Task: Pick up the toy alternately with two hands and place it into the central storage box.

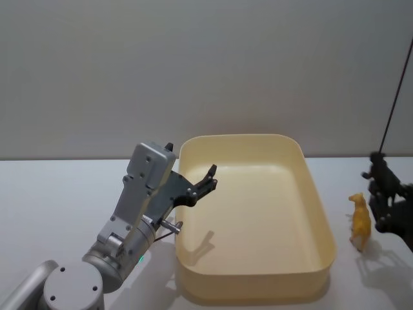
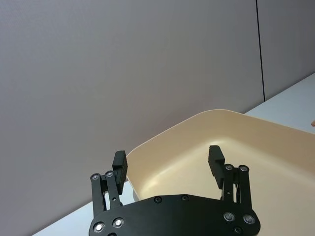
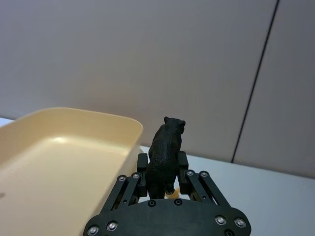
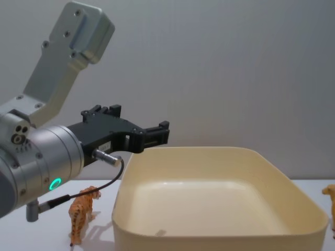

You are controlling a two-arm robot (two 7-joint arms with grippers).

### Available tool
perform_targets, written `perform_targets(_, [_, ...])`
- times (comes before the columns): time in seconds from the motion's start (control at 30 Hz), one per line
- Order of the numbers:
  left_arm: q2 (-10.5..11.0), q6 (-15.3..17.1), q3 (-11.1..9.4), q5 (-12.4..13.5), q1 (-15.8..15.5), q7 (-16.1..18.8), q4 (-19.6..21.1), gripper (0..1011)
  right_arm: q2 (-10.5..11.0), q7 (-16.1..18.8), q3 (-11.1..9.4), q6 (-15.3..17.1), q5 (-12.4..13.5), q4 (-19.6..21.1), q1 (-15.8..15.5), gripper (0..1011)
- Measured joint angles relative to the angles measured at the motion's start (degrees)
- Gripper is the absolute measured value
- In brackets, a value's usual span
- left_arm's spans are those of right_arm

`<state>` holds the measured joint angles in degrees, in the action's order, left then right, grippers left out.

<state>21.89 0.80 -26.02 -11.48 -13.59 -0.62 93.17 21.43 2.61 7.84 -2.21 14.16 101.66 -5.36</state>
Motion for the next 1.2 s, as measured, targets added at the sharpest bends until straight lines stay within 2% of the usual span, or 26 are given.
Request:
perform_targets(0.33, [0.0,0.0,0.0,0.0,0.0,0.0,0.0,1001,-1.33,6.68,1.08,0.55,-0.02,0.3,3.33,319])
perform_targets(0.67, [0.0,0.0,0.0,0.0,0.0,0.0,0.0,1002,-4.69,15.54,3.43,5.08,-1.58,-4.36,9.7,322])
perform_targets(0.73, [0.0,0.0,0.0,0.0,0.0,0.0,0.0,1001,-5.17,16.71,3.83,5.89,-1.98,-5.42,10.57,358])
perform_targets(0.83, [0.0,0.0,0.0,0.0,0.0,0.0,0.0,1002,-6.89,19.72,4.96,7.88,-3.25,-8.83,13.63,471])
perform_targets(0.97, [0.0,0.0,0.0,0.0,0.0,0.0,0.0,1001,-8.14,22.07,5.79,9.29,-4.34,-11.52,15.91,615])
perform_targets(1.03, [0.0,0.0,0.0,0.0,0.0,0.0,0.0,1001,-8.6,22.81,6.09,9.73,-4.67,-12.49,16.75,652])
perform_targets(1.07, [0.0,0.0,0.0,0.0,0.0,0.0,0.0,1001,-8.93,23.42,6.3,10.11,-4.92,-13.23,17.38,710])
perform_targets(1.17, [0.0,0.0,0.0,0.0,0.0,0.0,0.0,1002,-9.3,24.32,6.57,10.64,-5.23,-14.08,18.19,777])
perform_targets(1.2, [0.0,0.0,0.0,0.0,0.0,0.0,0.0,1001,-9.33,24.43,6.59,10.7,-5.25,-14.17,18.29,831])
